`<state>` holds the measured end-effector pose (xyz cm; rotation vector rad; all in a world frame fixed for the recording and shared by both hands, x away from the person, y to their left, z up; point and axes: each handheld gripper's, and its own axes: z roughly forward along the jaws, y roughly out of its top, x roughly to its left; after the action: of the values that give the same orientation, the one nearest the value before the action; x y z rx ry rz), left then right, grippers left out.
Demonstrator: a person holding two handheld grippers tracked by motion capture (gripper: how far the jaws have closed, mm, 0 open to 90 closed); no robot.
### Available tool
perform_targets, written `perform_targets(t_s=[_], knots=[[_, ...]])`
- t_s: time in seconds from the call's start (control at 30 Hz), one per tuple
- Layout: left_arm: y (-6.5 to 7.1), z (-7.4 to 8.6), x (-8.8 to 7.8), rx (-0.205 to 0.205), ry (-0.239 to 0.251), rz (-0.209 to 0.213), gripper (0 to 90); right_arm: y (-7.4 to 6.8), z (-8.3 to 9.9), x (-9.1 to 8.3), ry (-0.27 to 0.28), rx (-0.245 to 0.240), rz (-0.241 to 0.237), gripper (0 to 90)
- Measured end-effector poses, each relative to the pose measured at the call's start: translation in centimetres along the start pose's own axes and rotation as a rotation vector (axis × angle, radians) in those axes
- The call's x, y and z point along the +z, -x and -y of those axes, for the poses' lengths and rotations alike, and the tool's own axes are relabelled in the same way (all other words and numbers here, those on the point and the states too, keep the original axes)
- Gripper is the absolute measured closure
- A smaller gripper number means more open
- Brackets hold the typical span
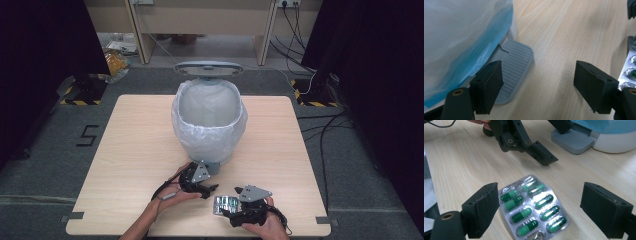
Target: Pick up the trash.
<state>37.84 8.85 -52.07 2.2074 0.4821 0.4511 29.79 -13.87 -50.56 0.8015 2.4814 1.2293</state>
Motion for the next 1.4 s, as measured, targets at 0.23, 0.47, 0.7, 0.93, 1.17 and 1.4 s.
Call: perform_targets(t_s=[0.23,0.47,0.7,0.93,1.17,1.4], knots=[[0.0,0.0,0.0,0.003,-0.001,0.001,22.6,-0.3,0.2,0.9,-0.033,-0.026,-0.036,15.7],[0.0,0.0,0.0,0.003,-0.001,0.0,22.6,-0.5,0.3,1.6,-0.069,-0.015,-0.004,25.4],[0.0,0.0,0.0,0.002,0.0,0.0,22.6,-0.4,0.4,1.5,-0.077,-0.031,0.013,34.3],[0.0,0.0,0.0,0.002,0.001,0.0,22.6,0.5,0.9,0.5,-0.092,-0.012,0.041,34.4],[0.0,0.0,0.0,0.006,-0.004,-0.001,22.6,3.0,1.6,-1.4,-0.081,0.078,0.175,34.3],[0.0,0.0,0.0,0.006,-0.003,-0.001,22.6,4.0,1.7,-2.6,-0.039,0.135,0.243,34.4]])
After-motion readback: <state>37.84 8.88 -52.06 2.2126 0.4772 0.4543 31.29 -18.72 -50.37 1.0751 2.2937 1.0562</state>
